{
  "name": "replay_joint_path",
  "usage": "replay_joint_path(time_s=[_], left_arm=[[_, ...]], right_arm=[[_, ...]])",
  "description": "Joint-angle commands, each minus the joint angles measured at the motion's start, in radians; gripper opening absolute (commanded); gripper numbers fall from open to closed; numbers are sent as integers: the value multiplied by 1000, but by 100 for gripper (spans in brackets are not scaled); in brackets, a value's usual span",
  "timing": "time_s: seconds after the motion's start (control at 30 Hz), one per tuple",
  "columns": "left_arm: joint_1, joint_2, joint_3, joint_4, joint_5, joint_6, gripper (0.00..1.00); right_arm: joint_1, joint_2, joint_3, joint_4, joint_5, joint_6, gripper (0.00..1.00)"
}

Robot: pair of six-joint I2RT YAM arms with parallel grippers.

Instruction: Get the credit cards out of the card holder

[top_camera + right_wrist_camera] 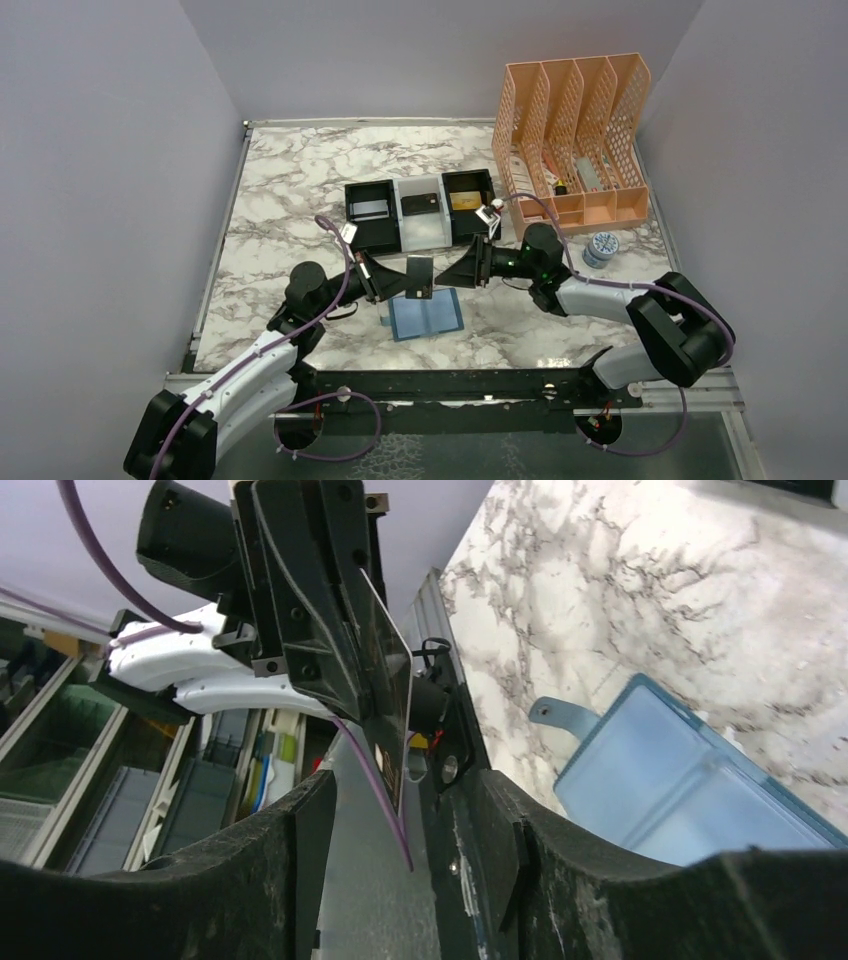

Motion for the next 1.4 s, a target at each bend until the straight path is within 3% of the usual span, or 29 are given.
replay_joint_path(time_s=[0.0,0.87,1.13,1.2,1.37], left_arm=[[1,1,-9,83,41,-14,0],[1,10,-27,123,44,-40,1],[3,-11,-46,44,11,-6,94],[3,-33,-13,-67,-13,51,99],[3,-104,168,-554,-205,302,99]], right_arm=[[25,35,55,55,-38,17,52],[57,124,92,226,-52,163,1],[55,-16,82,-125,161,-29,1],[54,-67,95,-241,236,-98,1],[54,-192,150,-525,479,-278,1]])
